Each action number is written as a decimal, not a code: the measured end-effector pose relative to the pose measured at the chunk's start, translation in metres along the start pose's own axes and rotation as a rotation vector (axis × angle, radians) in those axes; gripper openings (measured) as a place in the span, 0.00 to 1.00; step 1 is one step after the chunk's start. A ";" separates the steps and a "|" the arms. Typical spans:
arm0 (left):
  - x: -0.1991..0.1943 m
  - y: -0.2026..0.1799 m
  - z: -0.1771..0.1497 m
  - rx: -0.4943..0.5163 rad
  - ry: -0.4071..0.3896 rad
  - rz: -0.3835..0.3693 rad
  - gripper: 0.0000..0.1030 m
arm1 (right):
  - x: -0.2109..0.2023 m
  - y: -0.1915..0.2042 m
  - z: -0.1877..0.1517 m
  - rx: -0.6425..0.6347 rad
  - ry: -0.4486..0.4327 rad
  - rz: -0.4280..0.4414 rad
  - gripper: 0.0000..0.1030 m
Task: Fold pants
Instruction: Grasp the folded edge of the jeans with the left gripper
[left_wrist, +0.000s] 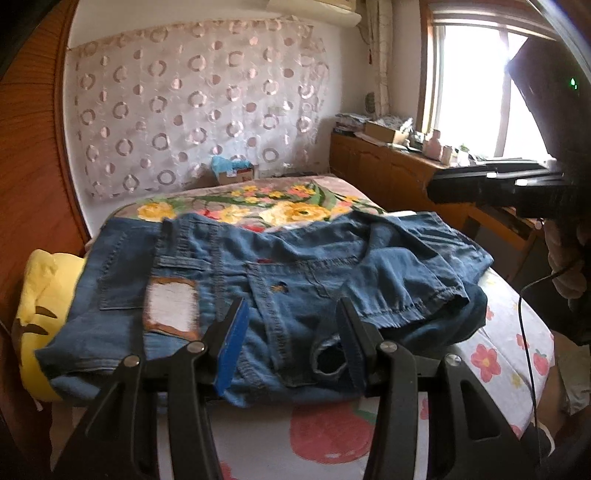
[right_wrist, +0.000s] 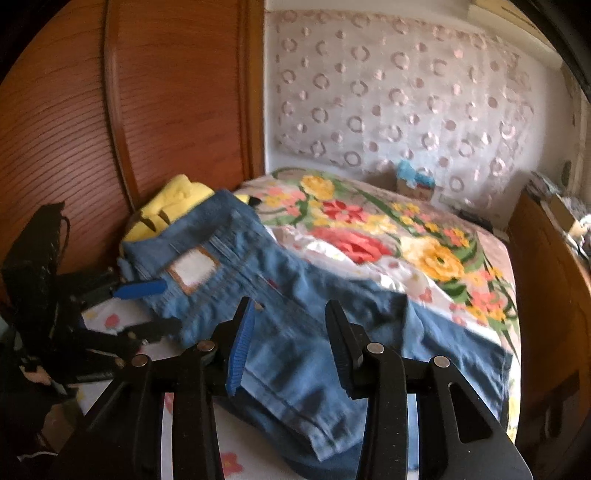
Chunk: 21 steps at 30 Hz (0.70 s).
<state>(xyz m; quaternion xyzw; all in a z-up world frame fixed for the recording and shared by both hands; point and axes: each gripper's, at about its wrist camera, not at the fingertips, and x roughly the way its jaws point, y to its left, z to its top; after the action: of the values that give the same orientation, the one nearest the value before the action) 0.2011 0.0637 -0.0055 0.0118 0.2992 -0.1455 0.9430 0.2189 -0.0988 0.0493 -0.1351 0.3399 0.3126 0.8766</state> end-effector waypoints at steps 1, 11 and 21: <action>0.004 -0.003 -0.002 0.007 0.011 -0.011 0.46 | 0.001 -0.004 -0.006 0.008 0.009 -0.011 0.39; 0.034 -0.017 -0.020 0.032 0.112 -0.065 0.46 | 0.015 -0.039 -0.069 0.135 0.109 -0.016 0.44; 0.056 -0.025 -0.019 0.042 0.173 -0.053 0.46 | 0.023 -0.043 -0.099 0.201 0.149 0.008 0.44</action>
<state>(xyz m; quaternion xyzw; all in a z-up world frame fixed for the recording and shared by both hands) 0.2274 0.0269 -0.0512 0.0361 0.3768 -0.1750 0.9089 0.2093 -0.1660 -0.0373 -0.0681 0.4343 0.2693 0.8569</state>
